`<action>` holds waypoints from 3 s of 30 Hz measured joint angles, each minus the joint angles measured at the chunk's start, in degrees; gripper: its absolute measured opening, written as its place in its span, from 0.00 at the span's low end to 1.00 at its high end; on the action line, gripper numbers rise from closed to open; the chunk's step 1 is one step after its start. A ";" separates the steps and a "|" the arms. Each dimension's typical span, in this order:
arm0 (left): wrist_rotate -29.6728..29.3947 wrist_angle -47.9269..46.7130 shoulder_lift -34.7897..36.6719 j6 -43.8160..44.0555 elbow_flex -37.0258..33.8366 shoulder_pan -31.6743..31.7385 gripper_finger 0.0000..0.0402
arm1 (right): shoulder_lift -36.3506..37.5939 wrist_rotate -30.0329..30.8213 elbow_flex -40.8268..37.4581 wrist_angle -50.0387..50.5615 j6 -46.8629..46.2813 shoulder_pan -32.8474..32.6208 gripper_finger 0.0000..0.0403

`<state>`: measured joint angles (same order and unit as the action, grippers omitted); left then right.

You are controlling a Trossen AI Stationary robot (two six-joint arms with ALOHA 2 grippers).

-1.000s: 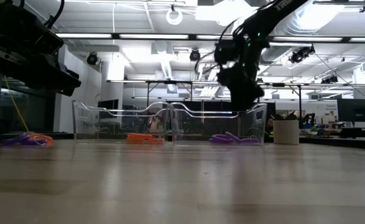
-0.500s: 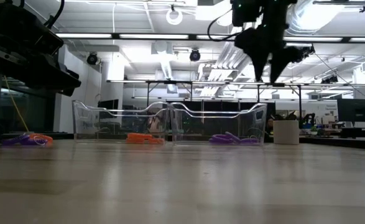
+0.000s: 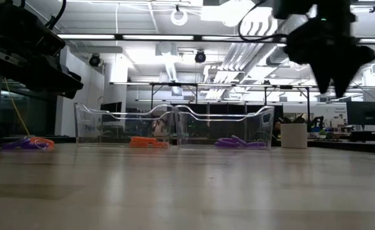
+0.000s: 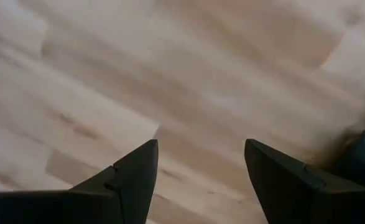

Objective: Sort spring keychains
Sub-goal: Put the orange spring keychain into the left transparent bin

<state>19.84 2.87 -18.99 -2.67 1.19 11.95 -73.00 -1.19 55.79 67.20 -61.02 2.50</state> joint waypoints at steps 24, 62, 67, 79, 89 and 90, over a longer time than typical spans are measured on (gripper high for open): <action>0.02 -0.02 -0.01 -0.01 -0.01 0.02 0.00 | 4.56 1.35 -21.18 -33.59 -52.51 -42.34 0.58; -0.01 -0.01 0.00 0.01 0.00 0.02 0.00 | -28.77 -17.43 3.41 -20.93 -71.53 -53.72 0.58; 0.02 0.00 0.01 0.00 0.00 0.01 0.00 | -28.77 -18.51 3.35 -20.02 -72.31 -54.10 0.58; 0.00 0.00 -0.01 0.00 0.00 -0.01 0.00 | -28.71 -18.72 3.34 -17.55 -72.88 -56.07 0.58; -0.01 -0.02 0.01 0.00 0.00 0.02 0.00 | -27.60 -17.55 -4.32 -29.33 -72.39 -56.56 0.58; 0.02 -0.02 -0.01 0.00 -0.02 0.00 0.00 | -27.24 -17.25 -4.75 -29.65 -72.24 -56.56 0.58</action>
<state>19.86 2.85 -19.00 -2.67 1.17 11.95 -100.24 -18.44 51.04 37.55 -133.26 -54.06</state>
